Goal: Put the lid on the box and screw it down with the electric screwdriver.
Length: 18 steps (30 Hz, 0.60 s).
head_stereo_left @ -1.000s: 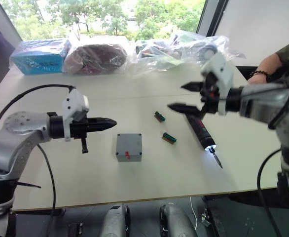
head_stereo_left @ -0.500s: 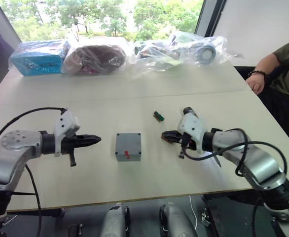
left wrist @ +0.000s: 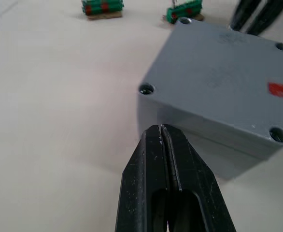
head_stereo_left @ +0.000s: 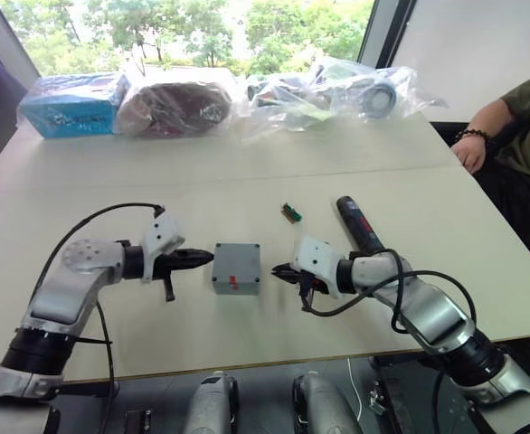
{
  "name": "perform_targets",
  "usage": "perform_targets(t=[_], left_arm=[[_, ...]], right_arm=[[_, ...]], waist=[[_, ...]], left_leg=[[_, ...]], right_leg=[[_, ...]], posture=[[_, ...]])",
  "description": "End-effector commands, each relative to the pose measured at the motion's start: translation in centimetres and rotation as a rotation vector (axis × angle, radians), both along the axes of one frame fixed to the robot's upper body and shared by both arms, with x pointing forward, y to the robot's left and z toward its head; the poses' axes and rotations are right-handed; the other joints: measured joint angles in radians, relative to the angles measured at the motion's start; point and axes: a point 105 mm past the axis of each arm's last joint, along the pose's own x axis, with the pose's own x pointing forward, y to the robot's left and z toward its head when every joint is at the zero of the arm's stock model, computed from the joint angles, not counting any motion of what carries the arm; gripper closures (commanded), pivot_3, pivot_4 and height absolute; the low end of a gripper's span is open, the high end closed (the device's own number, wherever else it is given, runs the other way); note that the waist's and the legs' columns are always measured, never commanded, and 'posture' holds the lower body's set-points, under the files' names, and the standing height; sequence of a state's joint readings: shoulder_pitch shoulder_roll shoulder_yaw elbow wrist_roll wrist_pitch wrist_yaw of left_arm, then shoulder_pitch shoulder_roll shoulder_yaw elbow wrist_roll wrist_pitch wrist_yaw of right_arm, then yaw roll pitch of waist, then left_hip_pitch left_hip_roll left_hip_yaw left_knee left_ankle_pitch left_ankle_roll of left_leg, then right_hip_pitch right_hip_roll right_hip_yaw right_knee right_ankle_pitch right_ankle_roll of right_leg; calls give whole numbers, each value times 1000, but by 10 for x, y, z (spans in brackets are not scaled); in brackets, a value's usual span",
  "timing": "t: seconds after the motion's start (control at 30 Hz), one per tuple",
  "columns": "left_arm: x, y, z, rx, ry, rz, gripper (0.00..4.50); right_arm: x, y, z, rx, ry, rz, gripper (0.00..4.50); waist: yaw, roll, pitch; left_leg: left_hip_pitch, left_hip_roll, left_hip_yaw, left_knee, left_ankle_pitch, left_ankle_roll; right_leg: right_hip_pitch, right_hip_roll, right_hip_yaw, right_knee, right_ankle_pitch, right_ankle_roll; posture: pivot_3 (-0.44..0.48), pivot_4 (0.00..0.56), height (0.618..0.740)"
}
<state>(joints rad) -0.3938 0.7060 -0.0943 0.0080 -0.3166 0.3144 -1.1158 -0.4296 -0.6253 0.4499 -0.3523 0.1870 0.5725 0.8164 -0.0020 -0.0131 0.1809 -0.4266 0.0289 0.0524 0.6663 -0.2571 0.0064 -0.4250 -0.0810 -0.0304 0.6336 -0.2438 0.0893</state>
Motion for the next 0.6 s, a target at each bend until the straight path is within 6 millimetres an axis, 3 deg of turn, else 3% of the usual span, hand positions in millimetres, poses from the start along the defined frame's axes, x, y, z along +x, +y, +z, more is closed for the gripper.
perform_targets(t=[0.03,0.23,0.37,0.6], left_arm=[[7,-16,6,-13,-44,-52,4500],[16,-19,2,0,-50,-63,4500],[17,-4,2,38,-49,-46,4500],[-6,24,4,110,3,-63,4500]], right_arm=[[-6,9,13,41,-17,58,4386],[-5,15,13,23,-23,79,4386],[-2,3,15,-55,-63,88,4386],[10,-20,42,-75,-139,39,4386]], waist=[[6,0,0],[11,0,0],[11,0,0],[9,0,0]], left_leg=[[0,0,0,0,0,0],[0,0,2,1,0,0],[0,0,2,1,0,0],[0,1,1,1,0,0]], right_leg=[[0,0,0,0,0,0],[0,0,0,1,0,0],[0,0,0,1,0,0],[0,0,-1,1,0,0]], posture=[[0,150,740],[0,150,740],[0,150,740],[0,150,740]])
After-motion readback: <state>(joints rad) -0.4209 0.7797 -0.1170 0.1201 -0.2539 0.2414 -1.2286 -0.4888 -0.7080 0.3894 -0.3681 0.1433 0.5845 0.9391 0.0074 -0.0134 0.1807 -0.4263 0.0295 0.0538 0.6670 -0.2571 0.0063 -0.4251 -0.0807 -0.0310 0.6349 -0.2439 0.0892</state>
